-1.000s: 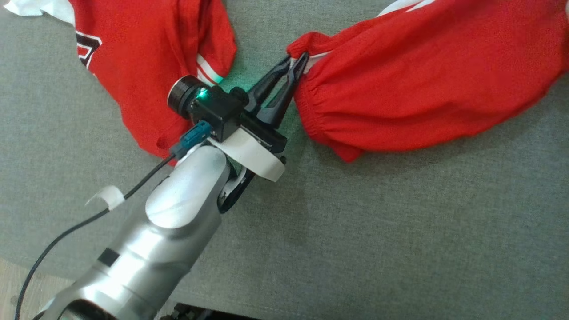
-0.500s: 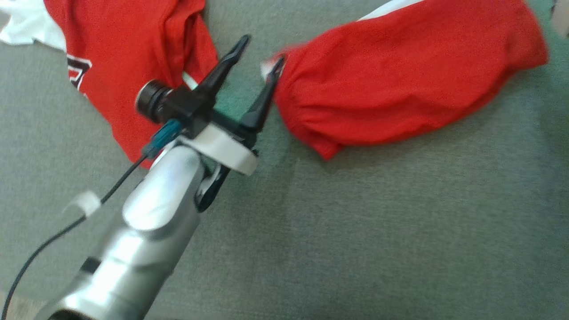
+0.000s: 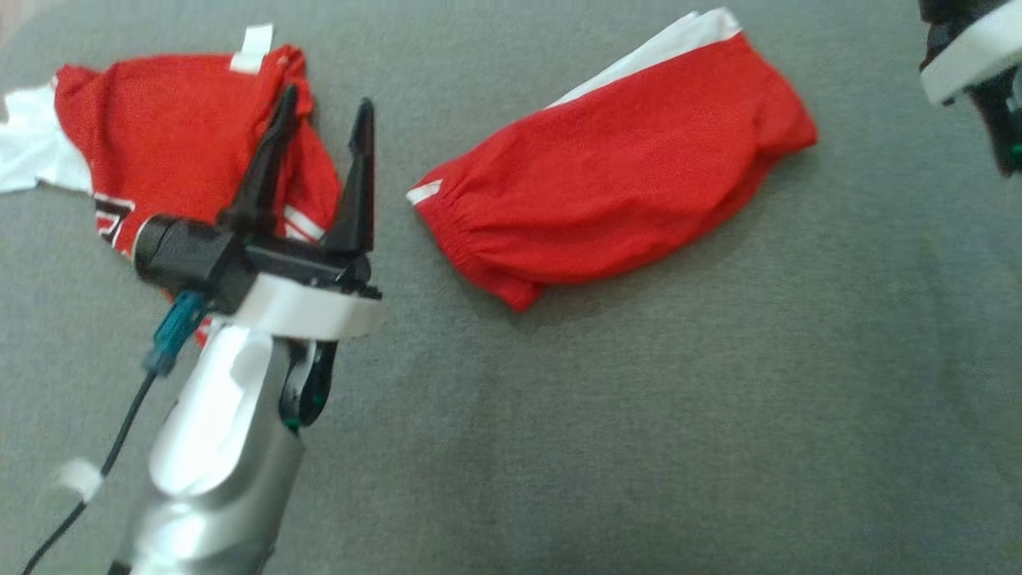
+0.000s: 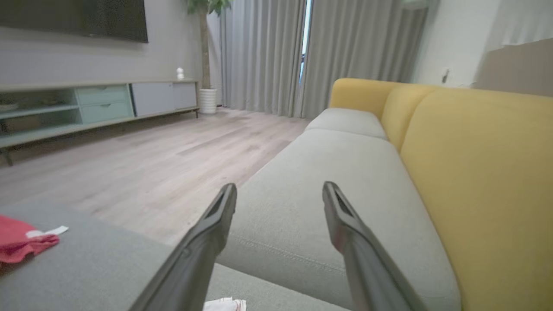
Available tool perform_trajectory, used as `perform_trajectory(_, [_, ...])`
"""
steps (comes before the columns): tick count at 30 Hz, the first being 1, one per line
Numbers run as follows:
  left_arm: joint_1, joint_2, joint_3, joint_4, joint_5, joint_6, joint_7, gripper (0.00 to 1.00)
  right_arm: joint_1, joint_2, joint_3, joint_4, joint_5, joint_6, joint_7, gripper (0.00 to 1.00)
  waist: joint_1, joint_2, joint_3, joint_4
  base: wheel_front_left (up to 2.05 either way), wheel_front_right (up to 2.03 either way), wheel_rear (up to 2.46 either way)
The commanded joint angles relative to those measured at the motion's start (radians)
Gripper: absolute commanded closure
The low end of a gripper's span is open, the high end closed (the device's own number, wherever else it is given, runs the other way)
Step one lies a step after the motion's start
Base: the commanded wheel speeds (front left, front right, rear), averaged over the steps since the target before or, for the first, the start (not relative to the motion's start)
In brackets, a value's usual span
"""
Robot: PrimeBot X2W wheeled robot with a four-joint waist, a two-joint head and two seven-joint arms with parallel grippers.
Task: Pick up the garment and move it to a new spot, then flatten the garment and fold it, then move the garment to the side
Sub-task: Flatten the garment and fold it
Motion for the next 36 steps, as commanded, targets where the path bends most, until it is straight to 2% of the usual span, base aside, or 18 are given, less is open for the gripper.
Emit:
perform_trajectory(1, [0.014,0.02,0.061,-0.056,0.022,0.009,-0.005,0.0,0.074,0.014,-0.081,-0.05,-0.038,-0.001,-0.01,0.0,0.0003,0.0,-0.047,-0.039,0.0,0.0,0.0])
perform_trajectory(5, [0.092,-0.002,0.123,-0.101,0.042,0.013,-0.005,0.0,0.248,0.086,-0.305,-0.149,-0.165,-0.001,-0.01,0.0,0.0003,0.0,-0.09,-0.067,0.0,0.0,0.0])
perform_trajectory(6, [0.113,-0.007,0.134,-0.109,0.05,0.011,-0.005,0.0,0.297,0.114,-0.364,-0.175,-0.195,-0.001,-0.01,0.0,0.0003,0.0,-0.101,-0.072,0.0,0.0,0.0])
perform_trajectory(7, [0.156,-0.019,0.156,-0.123,0.062,0.009,-0.005,0.0,0.398,0.18,-0.473,-0.23,-0.258,-0.001,-0.01,0.0,0.0003,0.0,-0.121,-0.083,0.0,0.0,0.0])
perform_trajectory(13, [0.278,-0.061,0.212,-0.156,0.1,0.002,-0.005,0.0,0.691,0.403,-0.677,-0.387,-0.455,-0.001,-0.011,0.0,0.0003,0.0,-0.17,-0.107,0.0,0.0,0.0])
perform_trajectory(16, [0.335,-0.081,0.225,-0.152,0.114,0.001,-0.005,0.0,0.813,0.474,-0.733,-0.447,-0.518,-0.001,-0.011,0.0,0.0003,0.0,-0.187,-0.118,0.0,0.0,0.0])
perform_trajectory(19, [0.376,-0.092,0.238,-0.158,0.12,0.001,-0.005,0.0,0.897,0.496,-0.749,-0.489,-0.552,-0.001,-0.011,0.0,0.0003,0.0,-0.194,-0.125,0.0,0.0,0.0])
perform_trajectory(24, [0.403,-0.098,0.239,-0.167,0.128,-0.006,-0.005,0.0,0.938,0.501,-0.753,-0.531,-0.509,-0.001,-0.011,0.0,0.0003,0.0,-0.19,-0.123,0.0,0.0,0.0])
perform_trajectory(30, [0.38,-0.099,0.223,-0.168,0.124,-0.02,-0.005,0.0,0.91,0.501,-0.78,-0.533,-0.512,-0.001,-0.011,0.0,0.0003,0.0,-0.161,-0.098,0.0,0.0,0.0])
perform_trajectory(36, [0.346,-0.099,0.199,-0.161,0.116,-0.029,-0.005,0.0,0.809,0.501,-0.835,-0.482,-0.53,-0.001,0.026,0.0,0.0003,0.0,-0.095,-0.044,0.0,0.0,0.0])
